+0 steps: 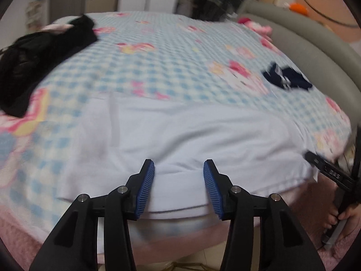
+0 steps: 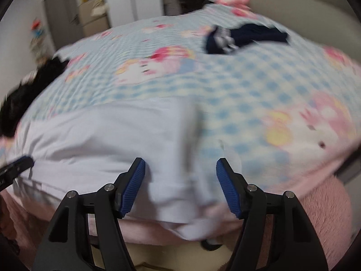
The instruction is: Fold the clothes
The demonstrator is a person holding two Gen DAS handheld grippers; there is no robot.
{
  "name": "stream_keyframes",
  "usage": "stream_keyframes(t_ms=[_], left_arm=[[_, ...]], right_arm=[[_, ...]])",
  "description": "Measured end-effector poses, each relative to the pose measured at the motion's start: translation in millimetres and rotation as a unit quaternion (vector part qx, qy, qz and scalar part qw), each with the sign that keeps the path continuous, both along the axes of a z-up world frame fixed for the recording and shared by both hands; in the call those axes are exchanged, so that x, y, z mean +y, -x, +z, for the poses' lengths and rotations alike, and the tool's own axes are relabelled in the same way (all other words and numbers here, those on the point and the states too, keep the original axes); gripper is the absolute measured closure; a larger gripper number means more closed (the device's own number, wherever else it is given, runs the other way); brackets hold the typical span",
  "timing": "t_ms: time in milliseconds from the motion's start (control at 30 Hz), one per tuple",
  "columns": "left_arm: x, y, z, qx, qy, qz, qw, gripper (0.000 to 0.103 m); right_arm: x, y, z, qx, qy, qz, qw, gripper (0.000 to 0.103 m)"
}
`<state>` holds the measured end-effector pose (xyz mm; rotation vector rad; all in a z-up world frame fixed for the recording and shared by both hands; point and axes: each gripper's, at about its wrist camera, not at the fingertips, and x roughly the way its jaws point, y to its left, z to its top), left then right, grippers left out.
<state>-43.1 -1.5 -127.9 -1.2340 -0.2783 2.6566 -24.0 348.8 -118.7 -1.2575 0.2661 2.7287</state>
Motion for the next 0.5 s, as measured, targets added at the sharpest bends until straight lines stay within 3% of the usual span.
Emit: stream_keyframes(t_ms=[100, 167, 267, 333, 433, 500], left_arm=[[-29.6, -6.9, 5.3, 0.007, -0.051, 0.039, 0.9979, 0.056], [-42.6, -12.8, 9.7, 0.021, -0.066, 0.053, 0.9962, 0.055], [-49.8, -7.1, -0.7, -0.006, -0.048, 0.07, 0.9964, 0.057], [-50.8, -3.5, -8.0, -0.021, -0.034, 0.076, 0.9963, 0.061], [-50.2, -5.9, -2.2, -0.009, -0.017, 0.084, 0.9962, 0.062], [-52.5, -8.6, 2.3, -0.001, -0.027, 0.09, 0.9956, 0.062]], right_arm=[[29.3, -5.5, -1.9, 0.0, 0.062, -0.021, 0.998, 0.034], [26.8, -11.9, 3.9, 0.015, 0.057, -0.009, 0.998, 0.034], [15.3, -14.2, 5.7, 0.019, 0.053, 0.029, 0.998, 0.034], [11.6, -9.9, -0.2, -0.001, 0.027, 0.024, 0.999, 0.035], [20.5, -7.6, -3.0, -0.01, 0.039, 0.004, 0.999, 0.035], [25.8, -9.4, -1.6, -0.006, 0.052, -0.002, 0.999, 0.035]])
